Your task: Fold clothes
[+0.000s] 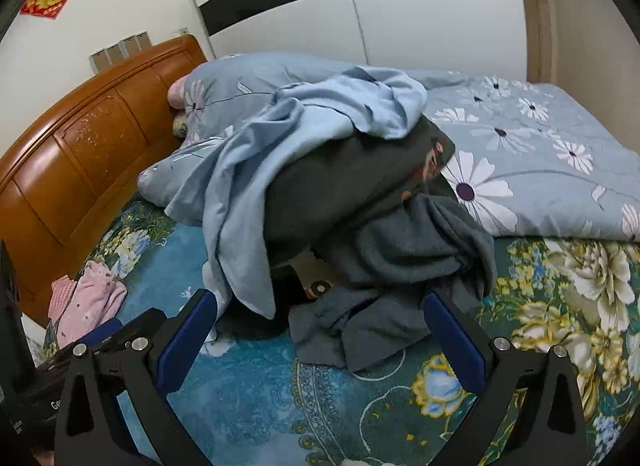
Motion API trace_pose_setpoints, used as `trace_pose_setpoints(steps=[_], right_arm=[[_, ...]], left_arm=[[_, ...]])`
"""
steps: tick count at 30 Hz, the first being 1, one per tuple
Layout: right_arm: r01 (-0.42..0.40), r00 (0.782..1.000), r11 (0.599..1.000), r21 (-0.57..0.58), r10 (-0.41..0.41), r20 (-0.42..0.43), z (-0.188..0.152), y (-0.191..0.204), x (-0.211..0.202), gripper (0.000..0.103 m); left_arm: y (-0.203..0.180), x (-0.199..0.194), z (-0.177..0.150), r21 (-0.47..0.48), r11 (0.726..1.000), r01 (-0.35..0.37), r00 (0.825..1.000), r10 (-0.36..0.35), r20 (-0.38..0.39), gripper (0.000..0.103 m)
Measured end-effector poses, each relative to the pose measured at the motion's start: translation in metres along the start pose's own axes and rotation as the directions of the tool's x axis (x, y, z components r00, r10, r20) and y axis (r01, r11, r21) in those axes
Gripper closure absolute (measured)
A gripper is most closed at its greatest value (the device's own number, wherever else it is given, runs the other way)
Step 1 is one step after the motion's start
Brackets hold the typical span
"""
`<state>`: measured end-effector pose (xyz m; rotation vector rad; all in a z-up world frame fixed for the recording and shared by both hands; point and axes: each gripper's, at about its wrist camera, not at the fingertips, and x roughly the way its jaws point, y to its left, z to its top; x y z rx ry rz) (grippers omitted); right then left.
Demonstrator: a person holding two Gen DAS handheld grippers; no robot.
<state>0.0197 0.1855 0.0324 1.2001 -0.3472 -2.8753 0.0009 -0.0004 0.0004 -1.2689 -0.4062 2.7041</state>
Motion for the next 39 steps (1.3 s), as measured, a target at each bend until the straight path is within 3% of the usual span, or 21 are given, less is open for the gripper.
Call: trace_pose_setpoints(steps=[4,11,24,39], right_arm=[[-0.009,1.000,1.000,-0.025,0.009,0.014,0.001,0.013,-0.005,0.000],[-0.022,1.000,1.000,0.003,0.022,-0.017,0.001,0.004,-0.004,0.000],[0.003,0.999,1.000,-0.023,-0.003,-0.038,0.004,0.001,-0.001,0.000],[-0.016,0.998,0.998,-0.060,0.012,-0.054,0.007,0.013,0.004,0.000]], left_arm=[[-0.003,-0.005,-0.006,-0.012,1.000,-0.008,1.000,0.008,0.017,0.000],[-0.005,0.008,-0.011,-0.025,0.999,0.033,0.999,-0.034,-0.037,0.000],[-0.031,0.007,-0.012,0.127,0.991,-0.035,0.999,0.037,-0.018,0.000],[-0.022,0.004,-0.008,0.074,0.996,-0.043,0.999,0.042,0.004,0.000]])
